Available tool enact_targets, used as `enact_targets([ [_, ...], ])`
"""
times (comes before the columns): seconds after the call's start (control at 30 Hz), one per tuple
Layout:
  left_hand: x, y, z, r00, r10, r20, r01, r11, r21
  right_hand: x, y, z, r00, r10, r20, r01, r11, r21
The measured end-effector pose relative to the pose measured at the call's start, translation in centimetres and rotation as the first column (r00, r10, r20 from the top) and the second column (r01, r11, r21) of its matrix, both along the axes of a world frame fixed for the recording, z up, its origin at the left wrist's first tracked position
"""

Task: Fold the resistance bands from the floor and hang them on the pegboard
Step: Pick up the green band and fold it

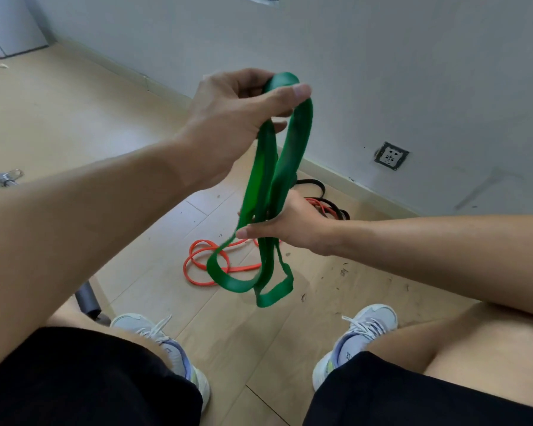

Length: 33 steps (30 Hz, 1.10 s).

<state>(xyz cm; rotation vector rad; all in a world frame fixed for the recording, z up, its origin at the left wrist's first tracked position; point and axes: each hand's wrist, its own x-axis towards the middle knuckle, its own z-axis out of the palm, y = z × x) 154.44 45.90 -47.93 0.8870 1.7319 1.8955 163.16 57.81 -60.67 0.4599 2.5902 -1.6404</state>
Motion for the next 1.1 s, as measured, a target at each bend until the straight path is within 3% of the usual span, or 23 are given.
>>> enact_targets([
  [0.47, -5.2, -2.2, -1.3, 0.944, 0.172, 0.280, -0.198, 0.978, 0.068, 0.4, 4.2, -0.3, 0.999, 0.001, 0.042, -0.006, 0.991, 0.132],
  [0.57, -7.4, -3.5, -3.2, 0.957, 0.223, 0.185, -0.213, 0.974, -0.072, 0.7, 6.3, -1.2, 0.991, 0.028, 0.128, -0.045, 0.990, 0.137],
  [0.7, -9.4, -5.8, -6.5, 0.986, 0.164, 0.035, -0.130, 0.883, -0.451, 1.2, 7.5, -1.3, 0.972, 0.050, 0.229, -0.098, 0.973, 0.207],
  [0.8, -10.7, -7.7, -8.5, 0.993, 0.014, -0.119, -0.101, 0.633, -0.767, 1.3, 7.8, -0.6, 0.976, 0.051, 0.214, -0.114, 0.949, 0.295],
  [0.87, -10.6, -8.2, -8.8, 0.975, -0.093, -0.201, -0.134, 0.472, -0.872, 1.1, 7.8, -0.3, 0.980, 0.043, 0.196, -0.111, 0.930, 0.350],
  [0.9, -10.4, -8.1, -8.9, 0.969, -0.124, -0.215, -0.138, 0.451, -0.882, 1.0, 7.6, -0.1, 0.982, 0.037, 0.184, -0.103, 0.925, 0.365],
  [1.0, -8.9, -6.5, -8.3, 0.939, -0.220, -0.265, -0.111, 0.535, -0.837, 0.8, 6.6, 0.5, 0.976, 0.097, 0.194, -0.175, 0.881, 0.440],
  [1.1, -6.2, -4.1, -7.7, 0.846, -0.408, -0.343, -0.074, 0.548, -0.834, 0.9, 5.7, 0.5, 0.956, 0.162, 0.244, -0.259, 0.857, 0.446],
])
